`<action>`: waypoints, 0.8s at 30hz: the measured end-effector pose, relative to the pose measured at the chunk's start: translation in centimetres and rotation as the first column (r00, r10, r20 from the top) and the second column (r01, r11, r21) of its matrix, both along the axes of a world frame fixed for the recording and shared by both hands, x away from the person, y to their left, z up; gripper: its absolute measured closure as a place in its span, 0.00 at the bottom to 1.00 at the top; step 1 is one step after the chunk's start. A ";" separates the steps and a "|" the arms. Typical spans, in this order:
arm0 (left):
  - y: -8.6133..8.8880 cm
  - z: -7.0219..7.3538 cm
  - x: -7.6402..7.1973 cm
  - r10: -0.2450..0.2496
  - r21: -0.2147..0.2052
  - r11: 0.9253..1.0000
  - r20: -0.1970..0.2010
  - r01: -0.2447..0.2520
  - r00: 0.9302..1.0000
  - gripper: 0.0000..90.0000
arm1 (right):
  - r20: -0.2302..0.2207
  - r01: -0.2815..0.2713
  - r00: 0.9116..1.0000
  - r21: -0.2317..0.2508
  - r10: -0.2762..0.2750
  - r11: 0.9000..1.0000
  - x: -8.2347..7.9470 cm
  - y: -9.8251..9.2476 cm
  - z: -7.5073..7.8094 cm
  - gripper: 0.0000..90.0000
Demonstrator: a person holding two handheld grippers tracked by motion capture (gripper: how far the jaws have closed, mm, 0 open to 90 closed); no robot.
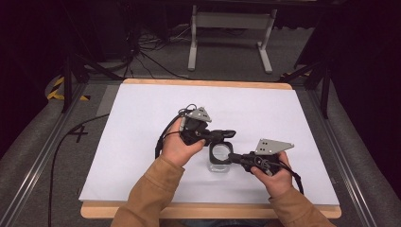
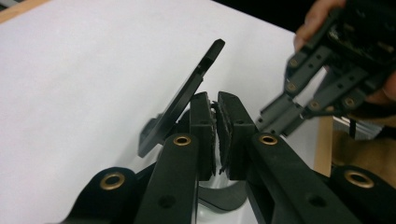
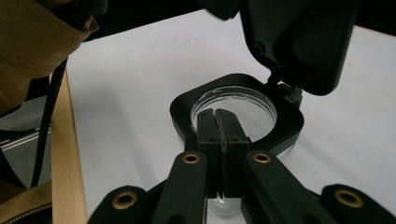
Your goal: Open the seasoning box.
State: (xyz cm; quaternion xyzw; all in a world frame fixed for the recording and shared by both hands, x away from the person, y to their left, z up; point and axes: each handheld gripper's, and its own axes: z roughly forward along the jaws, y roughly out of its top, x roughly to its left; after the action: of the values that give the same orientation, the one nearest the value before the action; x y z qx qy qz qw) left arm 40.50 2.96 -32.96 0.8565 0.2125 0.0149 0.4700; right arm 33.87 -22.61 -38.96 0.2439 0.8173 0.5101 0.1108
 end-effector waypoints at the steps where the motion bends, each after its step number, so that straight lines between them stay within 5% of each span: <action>1: 0.1 0.0 0.2 0.009 -0.012 1.000 -0.003 -0.009 1.000 0.95 | 0.003 -0.001 1.000 -0.003 0.001 1.000 0.0 0.0 -0.1 1.00; 11: 0.1 -0.3 1.0 0.073 -0.052 0.996 0.017 -0.072 0.997 0.96 | 0.010 0.017 1.000 -0.013 -0.017 1.000 -0.3 -0.3 -0.4 1.00; 24: -0.4 -1.3 1.9 0.171 -0.073 0.984 0.086 -0.165 0.982 0.99 | 0.035 0.027 0.999 -0.014 -0.026 1.000 -0.6 -0.3 -0.5 1.00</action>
State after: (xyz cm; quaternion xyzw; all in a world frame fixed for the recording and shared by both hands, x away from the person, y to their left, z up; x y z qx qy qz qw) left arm 42.37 2.58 -34.31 0.8180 0.2625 0.0869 0.5044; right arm 33.32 -22.90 -39.51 0.2451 0.8157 0.5067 0.1335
